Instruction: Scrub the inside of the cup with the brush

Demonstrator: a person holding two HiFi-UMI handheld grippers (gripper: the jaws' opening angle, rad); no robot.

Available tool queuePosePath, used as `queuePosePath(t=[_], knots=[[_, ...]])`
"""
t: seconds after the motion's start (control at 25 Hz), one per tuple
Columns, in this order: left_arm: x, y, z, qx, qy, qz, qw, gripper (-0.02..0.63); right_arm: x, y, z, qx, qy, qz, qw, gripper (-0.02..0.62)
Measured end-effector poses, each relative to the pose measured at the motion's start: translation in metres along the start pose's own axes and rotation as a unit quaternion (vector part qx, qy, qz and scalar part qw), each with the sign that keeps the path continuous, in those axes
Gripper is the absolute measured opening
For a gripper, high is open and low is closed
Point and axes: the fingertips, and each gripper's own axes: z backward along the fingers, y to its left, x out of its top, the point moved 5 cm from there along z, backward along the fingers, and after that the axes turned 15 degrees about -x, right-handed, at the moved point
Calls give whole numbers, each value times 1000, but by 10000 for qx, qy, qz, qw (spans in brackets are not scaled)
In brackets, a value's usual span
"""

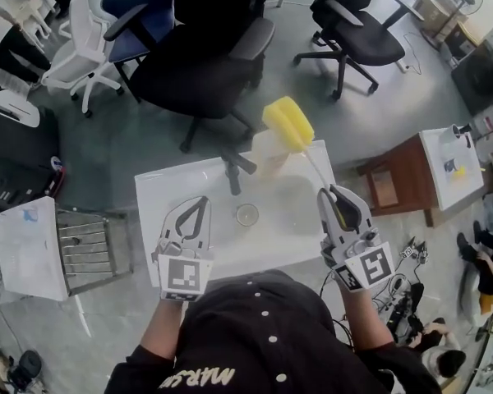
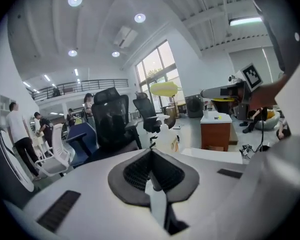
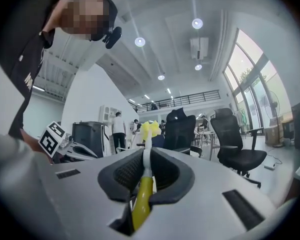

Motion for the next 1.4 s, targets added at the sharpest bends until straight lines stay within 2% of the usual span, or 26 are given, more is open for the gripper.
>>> queuePosePath(t=[0.2,0.32,0.48,0.8,1.4], knots=[[28,15,31,365,-705,67,9968,26,20,-1,-10,-52,-303,112,9995,48],[41,23,50,681,-1036,296,9919,26,32,-4,-13,-124,-475,37,9988,48],[55,27,69,923,-1314,468,9859,26,46,-7,-17,-204,-652,16,9977,48],[64,26,83,1039,-1389,489,9836,26,55,-4,-22,-302,-791,135,9963,48],[70,24,75,1047,-1423,344,9837,26,57,4,-27,-344,-690,361,9964,48]])
